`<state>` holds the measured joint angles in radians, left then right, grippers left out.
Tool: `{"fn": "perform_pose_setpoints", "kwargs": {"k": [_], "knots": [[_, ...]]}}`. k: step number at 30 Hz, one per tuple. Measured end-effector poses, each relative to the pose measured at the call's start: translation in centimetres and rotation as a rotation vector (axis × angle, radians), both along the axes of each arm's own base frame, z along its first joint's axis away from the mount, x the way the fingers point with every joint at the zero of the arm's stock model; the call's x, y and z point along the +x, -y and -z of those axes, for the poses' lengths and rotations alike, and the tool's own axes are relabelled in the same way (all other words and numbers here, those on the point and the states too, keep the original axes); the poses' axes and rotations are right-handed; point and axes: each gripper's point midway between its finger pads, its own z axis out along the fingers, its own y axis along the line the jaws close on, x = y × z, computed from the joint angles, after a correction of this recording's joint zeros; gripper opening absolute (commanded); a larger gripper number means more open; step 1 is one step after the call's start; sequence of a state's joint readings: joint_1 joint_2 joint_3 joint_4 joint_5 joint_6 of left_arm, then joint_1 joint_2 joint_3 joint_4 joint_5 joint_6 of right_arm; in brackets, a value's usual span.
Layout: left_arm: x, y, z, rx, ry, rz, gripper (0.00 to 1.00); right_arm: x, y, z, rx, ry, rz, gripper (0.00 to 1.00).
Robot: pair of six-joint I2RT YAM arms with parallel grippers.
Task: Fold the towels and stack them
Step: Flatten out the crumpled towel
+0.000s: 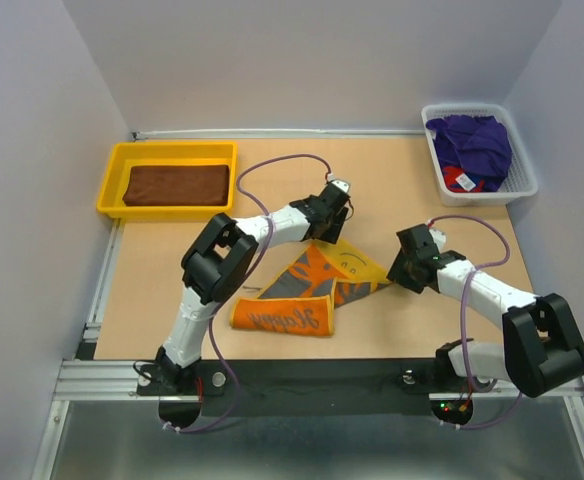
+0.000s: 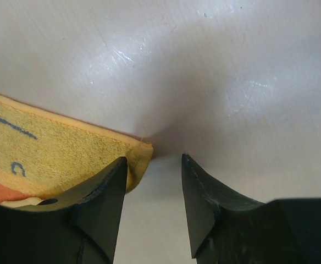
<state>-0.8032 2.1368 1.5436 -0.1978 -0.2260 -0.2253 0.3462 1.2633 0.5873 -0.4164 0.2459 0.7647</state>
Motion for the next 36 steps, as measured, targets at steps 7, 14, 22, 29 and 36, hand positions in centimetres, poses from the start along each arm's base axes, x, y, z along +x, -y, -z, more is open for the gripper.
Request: {"fn": "perform_pose_setpoints", "kwargs": {"k": [7, 14, 22, 29, 36], "knots": [[0.5, 0.5, 0.2, -0.009, 0.012, -0.005, 0.52, 0.7, -0.5, 0.0, 0.023, 0.021, 0.006, 0.3], [0.9, 1.0, 0.2, -0.03, 0.026, -0.01, 0.33, 0.8, -0.9, 0.2, 0.045, 0.016, -0.001, 0.07], [1.5, 1.5, 0.3, -0.049, 0.037, -0.015, 0.0, 1.8, -1.3, 0.2, 0.037, 0.03, -0.031, 0.0], [3.1, -0.7, -0.1, -0.044, 0.046, -0.071, 0.0, 5.4, -1.8, -0.9, -0.036, 0.049, -0.121, 0.0], [5.3, -6.0, -6.8, -0.013, 0.14, -0.189, 0.0, 14.9, -4.2, -11.8, -0.101, 0.343, -0.276, 0.0]]}}
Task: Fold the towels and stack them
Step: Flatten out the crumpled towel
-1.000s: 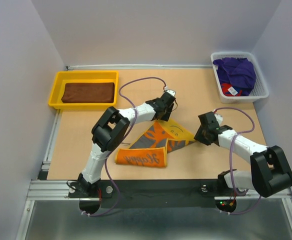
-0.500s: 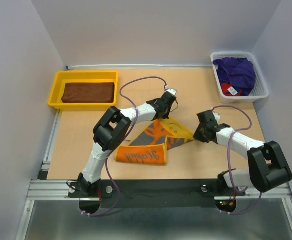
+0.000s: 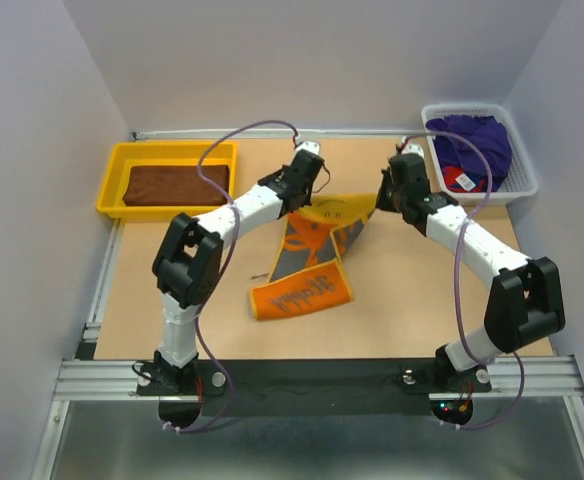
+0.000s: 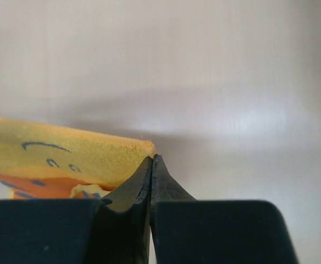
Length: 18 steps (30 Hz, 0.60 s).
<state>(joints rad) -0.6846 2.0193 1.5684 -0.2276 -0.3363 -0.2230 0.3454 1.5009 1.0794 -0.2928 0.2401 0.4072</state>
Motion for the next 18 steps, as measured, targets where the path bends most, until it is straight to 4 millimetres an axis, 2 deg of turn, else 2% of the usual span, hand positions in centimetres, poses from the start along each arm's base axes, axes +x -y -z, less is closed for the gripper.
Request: {"fn": "perform_pose_setpoints", "kwargs": {"k": [1, 3, 4, 5, 9, 11, 13, 16, 18], "knots": [[0.5, -0.5, -2.5, -0.008, 0.045, -0.013, 0.0, 1.4, -0.4, -2.3, -0.009, 0.06, -0.024, 0.0], [1.8, -0.9, -9.0, -0.043, 0.168, -0.032, 0.0, 3.6, -0.9, -6.5, -0.028, 0.164, -0.061, 0.0], [2.2, -0.9, -11.8, -0.067, 0.222, -0.039, 0.0, 4.9, -1.2, -9.4, -0.044, 0.234, -0.084, 0.0], [2.5, -1.0, -15.5, -0.094, 0.294, -0.044, 0.0, 5.5, -1.3, -10.9, -0.055, 0.276, -0.099, 0.0], [1.4, -2.6, -26.3, -0.179, 0.5, -0.056, 0.0, 6.6, -2.1, -16.7, -0.105, 0.41, -0.189, 0.0], [0.1, -3.7, -29.6, -0.208, 0.56, -0.052, 0.0, 6.7, -2.6, -18.6, -0.129, 0.459, -0.247, 0.0], [-1.4, -4.4, -32.3, -0.245, 0.614, -0.033, 0.0, 6.4, -3.1, -19.7, -0.136, 0.489, -0.293, 0.0], [-3.9, -4.9, -33.9, -0.262, 0.66, 0.016, 0.0, 5.2, -3.9, -21.6, -0.154, 0.54, -0.381, 0.01], [-5.4, -5.3, -34.2, -0.261, 0.677, 0.052, 0.0, 4.1, -4.0, -23.5, -0.167, 0.589, -0.422, 0.0]]}}
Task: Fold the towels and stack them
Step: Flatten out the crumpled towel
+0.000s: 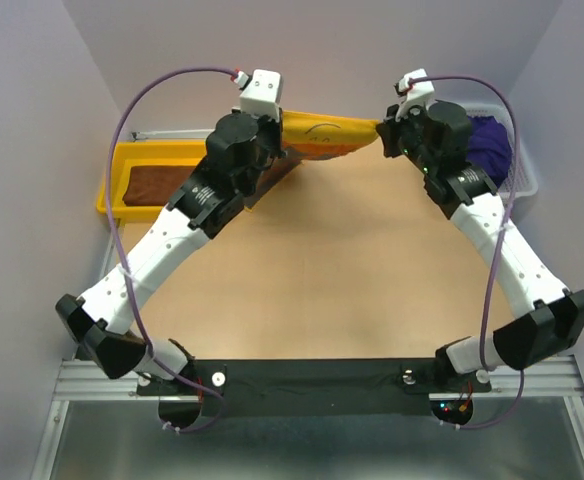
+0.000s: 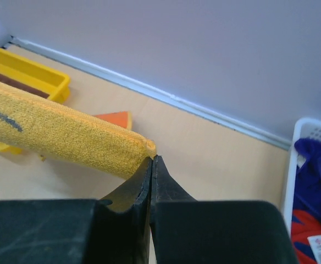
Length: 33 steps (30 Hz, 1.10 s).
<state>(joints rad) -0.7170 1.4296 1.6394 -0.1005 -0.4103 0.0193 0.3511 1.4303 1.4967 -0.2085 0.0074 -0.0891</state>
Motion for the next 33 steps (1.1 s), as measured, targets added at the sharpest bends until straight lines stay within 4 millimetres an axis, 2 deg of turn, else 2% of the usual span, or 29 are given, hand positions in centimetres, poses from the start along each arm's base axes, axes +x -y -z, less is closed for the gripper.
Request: {"fn": "perform_pose_setpoints", "kwargs": {"k": [4, 8, 11, 16, 19, 23, 25, 29, 30, 31, 32, 33], "knots": [[-2.7, -0.8, -1.0, 0.013, 0.043, 0.061, 0.0, -2.8, 0.0, -4.0, -0.012, 0.103, -0.073, 0.0], [-6.1, -1.6, -2.8, 0.004, 0.103, 0.14, 0.0, -6.6, -0.2, -8.2, -0.011, 0.22, -0.168, 0.01], [-9.2, -2.4, -4.7, -0.027, 0.174, 0.207, 0.0, -10.5, -0.7, -11.5, -0.004, 0.32, -0.277, 0.0], [-13.8, -3.8, -8.1, -0.093, 0.292, 0.32, 0.0, -15.5, -1.2, -14.6, 0.013, 0.423, -0.4, 0.0], [-15.4, -4.3, -9.4, -0.121, 0.333, 0.36, 0.0, -16.7, -1.7, -15.0, 0.023, 0.439, -0.443, 0.0], [-15.4, -4.1, -9.1, -0.141, 0.327, 0.365, 0.0, -16.1, -1.9, -14.6, 0.027, 0.419, -0.442, 0.01], [-14.3, -4.1, -7.7, -0.143, 0.294, 0.323, 0.0, -15.3, -1.9, -14.1, 0.027, 0.4, -0.425, 0.0], [-10.1, -3.4, -2.9, -0.123, 0.19, 0.178, 0.0, -11.4, -2.0, -11.7, 0.018, 0.326, -0.354, 0.0], [-8.6, -3.4, -1.7, -0.116, 0.165, 0.136, 0.0, -9.2, -2.1, -10.1, 0.008, 0.283, -0.316, 0.0], [-7.0, -3.5, -0.6, -0.112, 0.14, 0.091, 0.0, -8.2, -2.1, -9.4, 0.004, 0.264, -0.298, 0.0], [-5.2, -3.3, 0.8, -0.1, 0.111, 0.061, 0.0, -5.8, -2.2, -7.3, -0.011, 0.216, -0.258, 0.01], [-2.5, -3.7, 2.5, -0.096, 0.082, 0.003, 0.0, -4.3, -2.3, -5.7, -0.022, 0.18, -0.237, 0.01]]}}
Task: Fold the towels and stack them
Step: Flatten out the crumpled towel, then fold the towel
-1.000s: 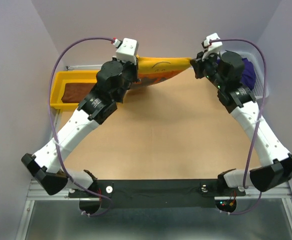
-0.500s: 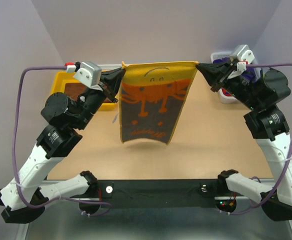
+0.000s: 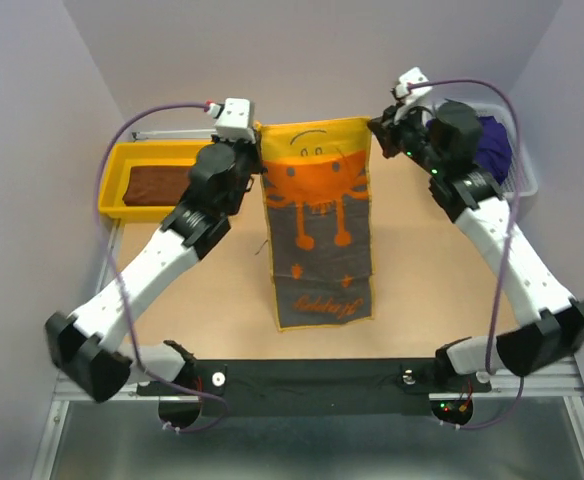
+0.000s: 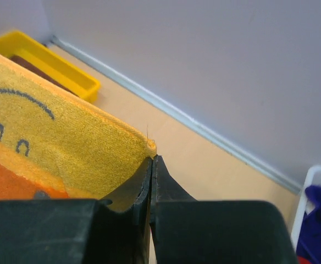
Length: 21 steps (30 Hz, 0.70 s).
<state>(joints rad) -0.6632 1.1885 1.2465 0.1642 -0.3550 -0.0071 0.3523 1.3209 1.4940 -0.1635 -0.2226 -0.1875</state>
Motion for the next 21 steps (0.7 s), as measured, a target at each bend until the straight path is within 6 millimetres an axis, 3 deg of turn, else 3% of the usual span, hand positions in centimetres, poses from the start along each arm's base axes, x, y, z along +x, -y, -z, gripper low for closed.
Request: {"fn": "perform_pose_setpoints", "kwargs": {"k": [2, 5, 7, 8, 11, 15, 21], "knots": [[4.0, -0.2, 3.4, 0.02, -0.068, -0.065, 0.0, 3.5, -0.1, 4.2, -0.04, -0.08, 0.055, 0.0], [10.6, 0.4, 12.3, 0.111, -0.236, -0.139, 0.0, 8.2, -0.2, 12.3, -0.122, -0.225, 0.114, 0.01], [13.6, 1.1, 16.5, 0.15, -0.302, -0.157, 0.0, 10.3, 0.1, 16.6, -0.161, -0.286, 0.139, 0.0], [15.1, 0.9, 19.1, 0.171, -0.348, -0.172, 0.0, 11.1, 0.2, 18.2, -0.174, -0.307, 0.146, 0.0], [18.3, 1.7, 23.3, 0.186, -0.406, -0.169, 0.0, 13.3, 0.9, 22.2, -0.207, -0.34, 0.164, 0.0], [21.1, 2.0, 25.5, 0.167, -0.433, -0.149, 0.0, 15.8, 1.2, 25.2, -0.243, -0.309, 0.17, 0.0], [22.5, 1.5, 24.5, 0.135, -0.414, -0.113, 0.0, 17.3, 0.8, 27.3, -0.272, -0.275, 0.156, 0.01]]}}
